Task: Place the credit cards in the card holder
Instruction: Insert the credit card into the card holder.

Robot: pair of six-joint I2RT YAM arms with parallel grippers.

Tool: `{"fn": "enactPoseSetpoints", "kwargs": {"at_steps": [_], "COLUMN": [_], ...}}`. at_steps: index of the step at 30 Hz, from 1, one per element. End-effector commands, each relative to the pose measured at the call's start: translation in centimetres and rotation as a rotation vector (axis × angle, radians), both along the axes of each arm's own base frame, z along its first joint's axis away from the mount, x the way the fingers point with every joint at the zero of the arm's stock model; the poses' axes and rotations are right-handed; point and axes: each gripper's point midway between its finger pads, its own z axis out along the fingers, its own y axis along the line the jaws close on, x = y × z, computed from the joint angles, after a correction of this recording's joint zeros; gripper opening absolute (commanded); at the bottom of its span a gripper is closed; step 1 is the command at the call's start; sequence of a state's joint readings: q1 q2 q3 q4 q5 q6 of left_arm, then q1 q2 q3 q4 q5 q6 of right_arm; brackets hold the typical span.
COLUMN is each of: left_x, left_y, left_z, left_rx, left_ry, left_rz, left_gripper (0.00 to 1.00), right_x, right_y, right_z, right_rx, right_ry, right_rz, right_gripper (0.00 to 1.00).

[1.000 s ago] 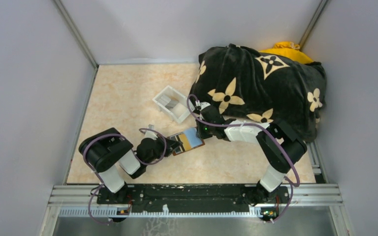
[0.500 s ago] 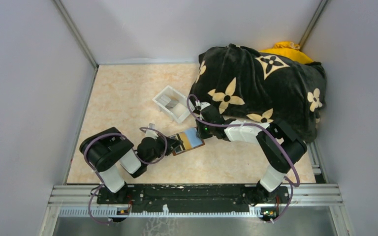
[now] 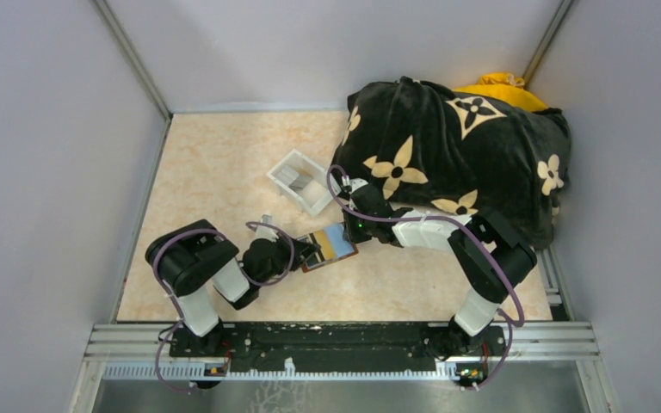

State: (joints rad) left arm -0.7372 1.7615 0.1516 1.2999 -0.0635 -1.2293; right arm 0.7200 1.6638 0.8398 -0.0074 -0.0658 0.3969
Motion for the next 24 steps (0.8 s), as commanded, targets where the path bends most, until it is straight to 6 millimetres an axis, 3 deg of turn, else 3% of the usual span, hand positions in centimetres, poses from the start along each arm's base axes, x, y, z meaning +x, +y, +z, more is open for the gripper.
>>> {"fn": "enactPoseSetpoints", "kwargs": {"at_steps": [1,11,19,21,24], "left_x": [0.5,0.4,0.3,0.1,-0.4], "left_y": [-0.3,-0.7,-2.8,-3.1,-3.1], "left_z": [0.1,-0.9,-1.9,-2.5,-3.3], "left_rx": [-0.007,0.027,0.082,0.117,0.162], "left_ry": [-0.025,0.003,0.031,0.055,0.09], "left_rz": [-0.001,-0.017,-0.112,-0.133,-0.159], "left_gripper": [0.0,0.0,0.0,0.07,0.29], "right_x": [-0.2,-0.2,-0.3,-0.3,-0.3], "right_y": [-0.1,-0.1,-0.1,-0.1,-0.1], "right_z": [-0.7,-0.8,-0.8,-0.8,-0.9], "right_rx": [-0.034,-0.033,-0.036,-0.036,-0.039], "right_ry": [0.015,0.018,0.021,0.019,0.021], "right_rz": [-0.002,-0.002,0.001,0.0,0.002], "right_gripper": [0.14,0.14,0.14,0.14,0.14]}}
